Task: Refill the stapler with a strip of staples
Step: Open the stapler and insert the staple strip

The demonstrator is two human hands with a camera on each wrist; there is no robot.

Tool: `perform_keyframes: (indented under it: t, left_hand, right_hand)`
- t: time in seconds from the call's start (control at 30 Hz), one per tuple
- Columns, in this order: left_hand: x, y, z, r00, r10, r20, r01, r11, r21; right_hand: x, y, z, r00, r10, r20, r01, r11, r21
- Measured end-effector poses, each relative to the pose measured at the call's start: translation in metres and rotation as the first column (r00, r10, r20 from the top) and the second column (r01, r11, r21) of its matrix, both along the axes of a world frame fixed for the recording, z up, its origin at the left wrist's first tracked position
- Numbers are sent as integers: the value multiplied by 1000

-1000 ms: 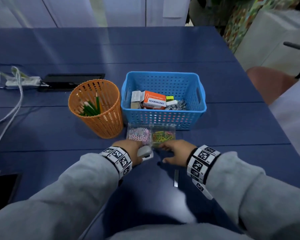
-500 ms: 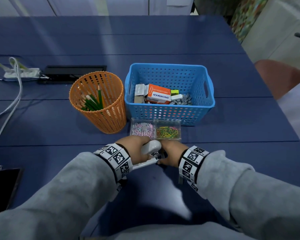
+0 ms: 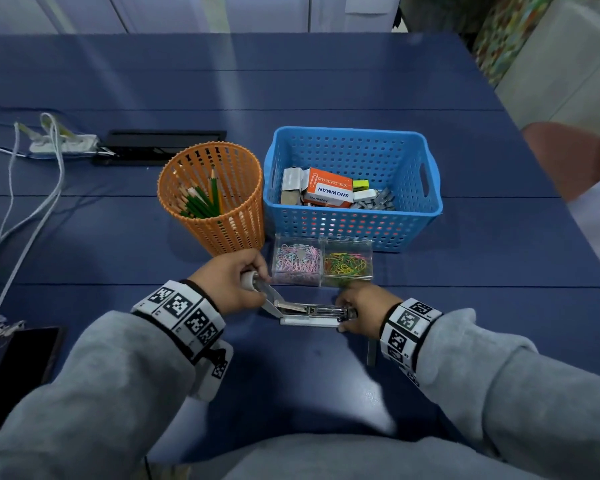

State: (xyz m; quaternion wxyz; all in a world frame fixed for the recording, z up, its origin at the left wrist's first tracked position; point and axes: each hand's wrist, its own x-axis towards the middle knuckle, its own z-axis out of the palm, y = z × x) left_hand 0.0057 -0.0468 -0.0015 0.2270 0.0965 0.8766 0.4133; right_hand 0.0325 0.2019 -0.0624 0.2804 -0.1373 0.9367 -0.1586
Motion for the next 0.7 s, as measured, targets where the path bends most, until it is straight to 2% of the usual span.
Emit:
perform_keyframes:
  t: [0.13,0.43,0.7]
  left_hand:
    - [-4,-11,-4,998,-37,-54,28,986,-166]
    - [0,-25,-32,994,-56,94,88,921,-381]
    - [1,8,-41,976,-188,106,215,880,-423]
  right_hand:
    - [-2,-2,1,1000,-4,10,4,1000,17]
    - [0,0,-3,1000,-10,2,10,1000,6]
    - [2,1,-4,1000,22,-9,-22,1000,17]
